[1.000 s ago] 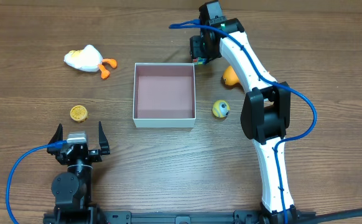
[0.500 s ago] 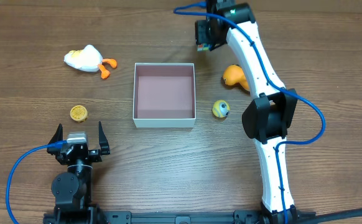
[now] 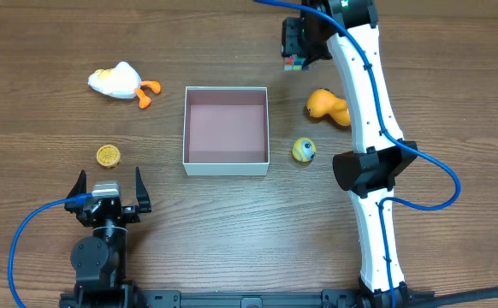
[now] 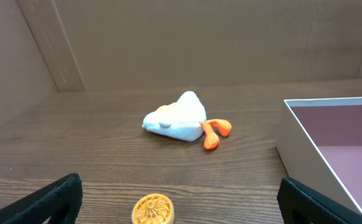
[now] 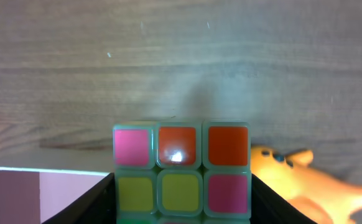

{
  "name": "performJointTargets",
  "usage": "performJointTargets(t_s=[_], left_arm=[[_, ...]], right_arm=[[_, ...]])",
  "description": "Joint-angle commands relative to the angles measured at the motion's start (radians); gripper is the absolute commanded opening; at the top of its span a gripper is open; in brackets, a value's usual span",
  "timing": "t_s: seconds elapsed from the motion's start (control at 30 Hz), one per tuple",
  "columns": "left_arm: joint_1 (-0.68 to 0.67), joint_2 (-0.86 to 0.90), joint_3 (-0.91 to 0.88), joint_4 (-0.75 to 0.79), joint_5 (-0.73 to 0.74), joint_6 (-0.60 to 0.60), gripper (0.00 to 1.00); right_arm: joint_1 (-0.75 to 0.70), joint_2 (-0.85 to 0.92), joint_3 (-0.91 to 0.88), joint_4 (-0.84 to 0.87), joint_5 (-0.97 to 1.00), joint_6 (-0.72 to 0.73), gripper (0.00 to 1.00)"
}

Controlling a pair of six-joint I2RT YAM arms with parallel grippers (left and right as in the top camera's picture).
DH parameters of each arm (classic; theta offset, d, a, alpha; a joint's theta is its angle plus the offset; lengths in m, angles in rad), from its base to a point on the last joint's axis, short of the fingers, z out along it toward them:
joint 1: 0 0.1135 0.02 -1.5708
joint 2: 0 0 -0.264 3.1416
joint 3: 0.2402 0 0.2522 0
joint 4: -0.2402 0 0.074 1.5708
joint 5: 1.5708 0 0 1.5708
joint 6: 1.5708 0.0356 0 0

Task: Pack container
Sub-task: 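Lift the cube with the right gripper and carry it over the box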

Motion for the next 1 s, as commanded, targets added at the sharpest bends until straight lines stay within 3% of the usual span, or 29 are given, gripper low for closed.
performJointTargets(t_s=[0.0, 0.43, 0.63, 0.97], left_arm=[[0.006, -0.004, -0.003, 0.004, -0.013, -0.016, 1.00], [0.006, -0.004, -0.003, 0.004, -0.013, -0.016, 1.00], [0.006, -0.004, -0.003, 0.004, -0.013, -0.016, 1.00], [0.006, -0.004, -0.003, 0.004, -0.013, -0.016, 1.00]], right_arm=[[0.016, -0.012, 0.037, -0.032, -0.001, 0.035, 0.48], [0.193, -0.035, 0.036, -0.050, -0.029, 0.112, 0.48], [0.210, -0.035, 0.024, -0.050, -0.026, 0.205, 0.44], [0.210, -0.035, -0.019, -0.050, -0.026, 0.206, 0.44]])
